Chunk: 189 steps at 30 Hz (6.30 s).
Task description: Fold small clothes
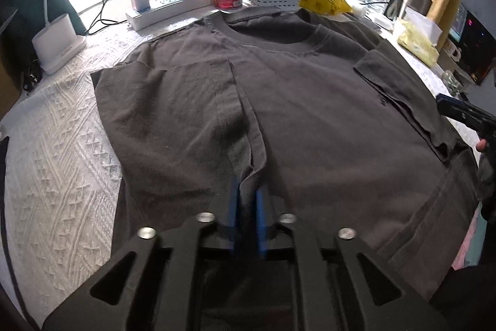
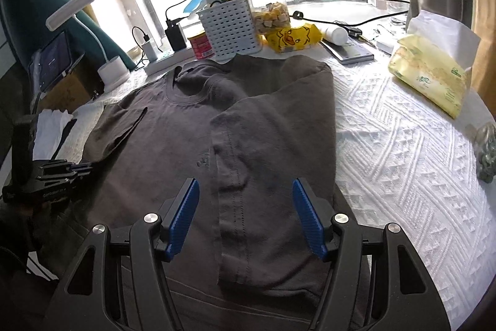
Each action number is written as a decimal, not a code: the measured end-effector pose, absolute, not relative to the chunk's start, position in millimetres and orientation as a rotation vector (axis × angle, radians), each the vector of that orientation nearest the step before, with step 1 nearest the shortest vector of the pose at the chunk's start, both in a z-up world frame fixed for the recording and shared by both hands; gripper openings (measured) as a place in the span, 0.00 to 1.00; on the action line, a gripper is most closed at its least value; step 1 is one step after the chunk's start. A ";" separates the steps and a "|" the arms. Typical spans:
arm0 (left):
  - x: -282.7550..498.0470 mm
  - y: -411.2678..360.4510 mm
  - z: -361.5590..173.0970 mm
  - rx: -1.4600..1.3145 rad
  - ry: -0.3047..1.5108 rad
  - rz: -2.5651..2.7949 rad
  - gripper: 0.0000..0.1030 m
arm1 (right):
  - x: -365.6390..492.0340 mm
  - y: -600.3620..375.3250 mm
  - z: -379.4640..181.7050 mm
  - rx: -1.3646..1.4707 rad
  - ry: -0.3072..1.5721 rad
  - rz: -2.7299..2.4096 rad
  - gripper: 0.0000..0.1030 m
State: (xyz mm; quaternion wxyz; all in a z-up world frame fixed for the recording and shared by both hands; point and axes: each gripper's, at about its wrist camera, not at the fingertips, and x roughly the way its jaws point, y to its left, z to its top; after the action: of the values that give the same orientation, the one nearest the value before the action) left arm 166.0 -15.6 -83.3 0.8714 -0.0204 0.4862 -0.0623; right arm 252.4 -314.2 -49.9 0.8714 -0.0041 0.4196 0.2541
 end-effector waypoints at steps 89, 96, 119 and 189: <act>230.5 97.0 -65.2 0.053 0.857 0.120 0.02 | 319.9 -311.0 -43.3 -0.059 0.894 0.395 0.64; 193.3 52.3 -61.9 0.052 0.853 0.014 0.42 | 293.9 -315.1 -36.9 -0.058 0.877 0.404 0.64; 124.5 10.0 -93.4 0.074 0.932 -0.014 0.56 | 227.2 -342.3 -18.3 -0.040 0.813 0.384 0.64; -31.2 36.9 -89.7 -0.006 0.795 0.157 0.25 | 146.8 -374.9 -46.5 -0.042 0.810 0.419 0.08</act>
State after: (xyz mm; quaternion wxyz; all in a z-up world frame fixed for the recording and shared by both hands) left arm -31.2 36.9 -89.7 0.9191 -0.0030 0.3866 0.0764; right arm 146.8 -374.9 -46.5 0.8977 -0.0205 0.3909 0.2024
